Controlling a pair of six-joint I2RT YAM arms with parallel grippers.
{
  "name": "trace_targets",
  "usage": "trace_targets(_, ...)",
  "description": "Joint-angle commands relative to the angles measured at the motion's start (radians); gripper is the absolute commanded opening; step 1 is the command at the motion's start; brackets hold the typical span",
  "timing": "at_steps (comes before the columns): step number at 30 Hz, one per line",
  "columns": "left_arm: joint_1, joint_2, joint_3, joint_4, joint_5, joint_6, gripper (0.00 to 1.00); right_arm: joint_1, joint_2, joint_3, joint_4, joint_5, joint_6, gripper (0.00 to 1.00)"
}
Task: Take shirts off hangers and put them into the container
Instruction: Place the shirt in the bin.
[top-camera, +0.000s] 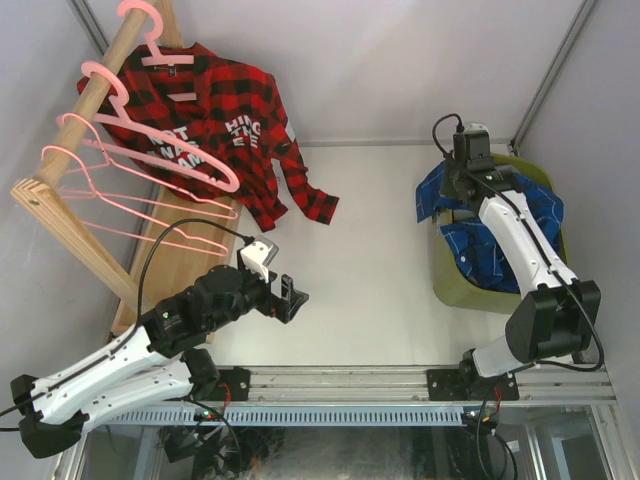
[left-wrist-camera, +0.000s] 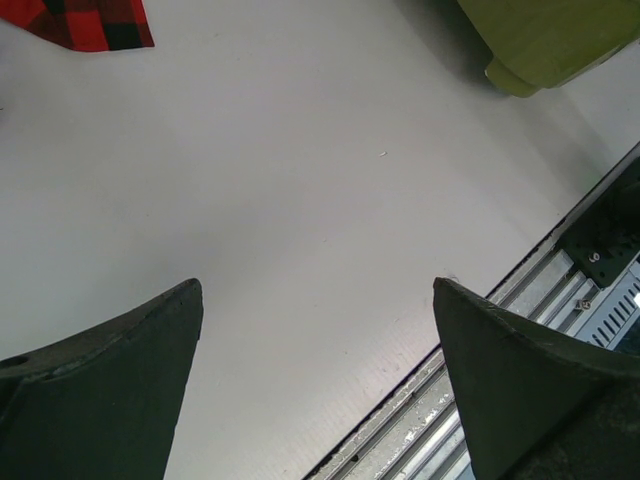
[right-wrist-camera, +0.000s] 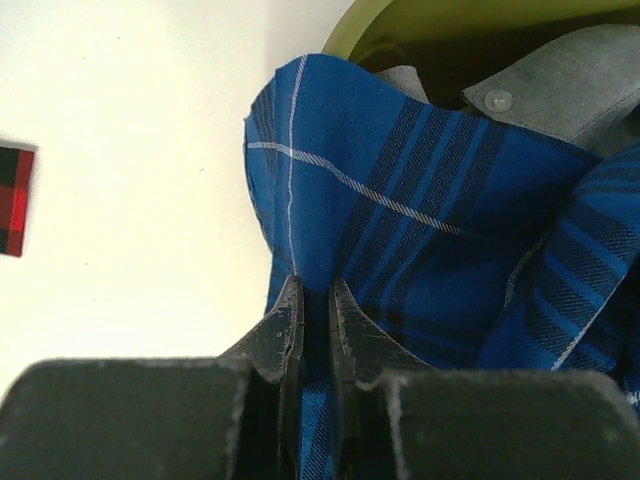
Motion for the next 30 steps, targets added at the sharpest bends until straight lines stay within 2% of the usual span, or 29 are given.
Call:
trace_targets(1,-0.002,-0.002,-0.012,0.030,-0.010,-0.010,1.00,-0.006,-0.017,0.030,0.046,-0.078,-0.003,0.00)
trace_targets(9,-0.002,0.009,-0.006,0.033,-0.005,-0.011,1.00,0.011,0.050,0.017,0.017,-0.297,-0.003,0.00)
trace_targets(12,-0.002,0.010,-0.006,0.030,-0.005,-0.010,1.00,0.013,0.067,0.016,0.009,-0.316,0.002,0.01)
trace_targets(16,-0.002,0.002,-0.010,0.028,-0.011,-0.011,1.00,0.018,0.043,0.004,0.029,-0.258,0.009,0.03)
trace_targets(18,-0.003,-0.001,-0.013,0.028,-0.012,-0.013,1.00,0.003,0.025,-0.002,0.048,-0.306,0.019,0.09)
trace_targets(20,-0.002,0.000,-0.013,0.028,-0.012,-0.013,1.00,-0.013,0.018,-0.003,0.059,-0.347,0.037,0.07)
trace_targets(21,-0.002,0.000,-0.013,0.028,-0.012,-0.014,1.00,-0.017,0.015,-0.004,0.061,-0.337,0.043,0.01)
trace_targets(22,-0.002,0.001,-0.013,0.028,-0.011,-0.013,1.00,-0.017,0.013,-0.005,0.064,-0.323,0.042,0.00)
trace_targets(30,-0.002,-0.001,-0.012,0.022,-0.011,-0.011,1.00,-0.038,-0.093,-0.007,0.117,-0.060,0.069,0.00)
